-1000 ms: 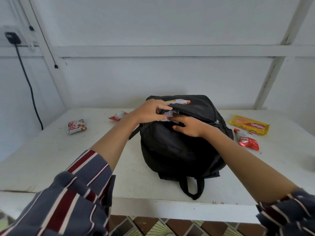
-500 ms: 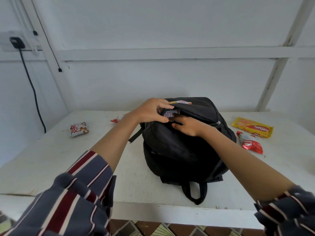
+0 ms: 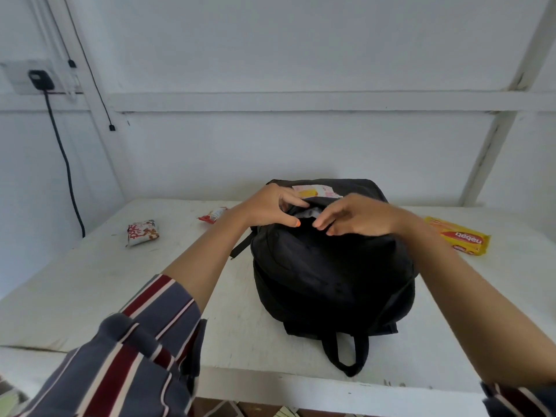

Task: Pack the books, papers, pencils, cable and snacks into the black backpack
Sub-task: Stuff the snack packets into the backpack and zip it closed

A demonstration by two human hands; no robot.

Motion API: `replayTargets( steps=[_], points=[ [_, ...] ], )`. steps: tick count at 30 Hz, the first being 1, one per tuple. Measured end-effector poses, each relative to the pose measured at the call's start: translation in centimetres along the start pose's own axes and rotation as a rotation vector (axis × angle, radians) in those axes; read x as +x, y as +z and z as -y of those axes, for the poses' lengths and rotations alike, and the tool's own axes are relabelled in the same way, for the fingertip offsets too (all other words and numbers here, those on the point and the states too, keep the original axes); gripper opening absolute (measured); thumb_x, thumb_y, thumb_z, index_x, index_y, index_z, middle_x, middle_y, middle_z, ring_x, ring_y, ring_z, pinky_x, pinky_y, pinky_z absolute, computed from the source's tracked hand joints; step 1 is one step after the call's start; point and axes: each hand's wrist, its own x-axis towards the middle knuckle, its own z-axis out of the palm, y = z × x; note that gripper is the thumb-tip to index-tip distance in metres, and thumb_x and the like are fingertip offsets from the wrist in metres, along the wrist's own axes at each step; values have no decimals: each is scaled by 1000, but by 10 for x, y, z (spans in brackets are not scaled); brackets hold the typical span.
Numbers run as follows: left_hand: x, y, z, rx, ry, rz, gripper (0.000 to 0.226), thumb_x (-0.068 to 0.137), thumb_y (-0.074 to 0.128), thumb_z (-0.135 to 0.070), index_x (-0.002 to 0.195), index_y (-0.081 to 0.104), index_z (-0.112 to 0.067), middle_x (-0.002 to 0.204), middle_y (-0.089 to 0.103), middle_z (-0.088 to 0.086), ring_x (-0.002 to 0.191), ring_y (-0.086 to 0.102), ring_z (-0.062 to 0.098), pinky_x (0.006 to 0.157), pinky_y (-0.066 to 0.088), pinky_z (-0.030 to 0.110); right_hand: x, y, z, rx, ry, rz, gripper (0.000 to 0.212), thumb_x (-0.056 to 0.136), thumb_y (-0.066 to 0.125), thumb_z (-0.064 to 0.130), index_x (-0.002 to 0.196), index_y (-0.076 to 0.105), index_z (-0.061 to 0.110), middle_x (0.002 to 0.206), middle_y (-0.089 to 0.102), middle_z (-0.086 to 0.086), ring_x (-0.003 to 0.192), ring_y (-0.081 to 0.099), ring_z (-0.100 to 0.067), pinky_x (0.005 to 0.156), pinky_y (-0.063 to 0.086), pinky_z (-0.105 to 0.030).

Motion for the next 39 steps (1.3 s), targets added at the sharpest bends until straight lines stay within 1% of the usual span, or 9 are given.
replayTargets(
  steps=[3, 6, 12, 18, 21, 25, 29, 34, 39],
  points=[
    [1, 5, 3, -25, -40, 34, 36, 74, 75, -7, 110, 70, -15, 104, 63, -8, 97, 60, 18, 86, 45, 22, -4, -25, -2, 219, -57, -232, 23, 83, 56, -9, 89, 69, 8, 84, 71, -4, 71, 66, -8, 74, 51, -16],
    [1, 9, 5, -19, -60, 70, 33, 76, 74, -9, 108, 70, -17, 104, 62, -8, 93, 57, 8, 82, 42, 15, 24, -29, -24, 110, -21, -417, 27, 84, 57, -4, 98, 67, 16, 104, 68, -7, 91, 60, -16, 83, 46, -24],
    [1, 11, 8, -12, -77, 89, 33, 78, 73, -9, 110, 69, -16, 106, 62, -7, 101, 58, 15, 90, 45, 26, 70, -6, -55, 31, 91, -351, 50, 88, 62, 24, 136, 47, 24, 144, 43, -2, 132, 38, -21, 106, 29, -30],
    [2, 12, 8, -4, -79, 111, 33, 81, 69, -10, 114, 67, -15, 116, 62, -1, 100, 56, 5, 90, 42, 17, 84, 2, -68, -111, 106, -419, 49, 84, 67, 26, 131, 53, 29, 138, 51, -3, 127, 45, -23, 105, 35, -37],
    [4, 14, 6, 32, -74, 153, 34, 85, 64, -7, 118, 64, -14, 120, 60, -1, 84, 55, -9, 75, 38, 3, 82, 2, -72, -51, 88, -481, 42, 86, 65, 23, 127, 58, 24, 133, 55, -4, 121, 50, -22, 100, 38, -33],
    [7, 16, 1, 99, -66, 210, 36, 88, 59, -6, 123, 61, -15, 131, 54, 1, 97, 56, 7, 83, 37, 7, 63, -7, -69, 180, 29, -533, 37, 87, 64, 16, 124, 61, 18, 117, 64, 0, 109, 58, -18, 96, 46, -31],
    [11, 17, -6, 86, -57, 173, 40, 87, 61, -8, 126, 58, -17, 141, 46, 2, 126, 45, 14, 102, 28, 20, 25, -21, -51, 404, -69, -523, 36, 86, 63, 6, 121, 61, 15, 107, 64, 2, 98, 59, -13, 79, 51, -12],
    [11, 11, -15, 2, -37, 63, 44, 84, 64, -7, 127, 58, -16, 142, 44, -1, 130, 40, 12, 99, 26, 16, -33, -31, -34, 633, -193, -300, 50, 65, 80, 35, 111, 66, 21, 108, 70, 5, 101, 65, -12, 80, 54, -22],
    [10, 7, -26, -59, -38, 22, 44, 83, 61, -1, 125, 59, -15, 129, 48, -12, 112, 48, 6, 84, 35, 9, -51, -15, -30, 274, -66, -95, 35, 83, 65, 2, 108, 64, 27, 109, 67, 9, 98, 62, -2, 83, 47, -13]
  ],
)
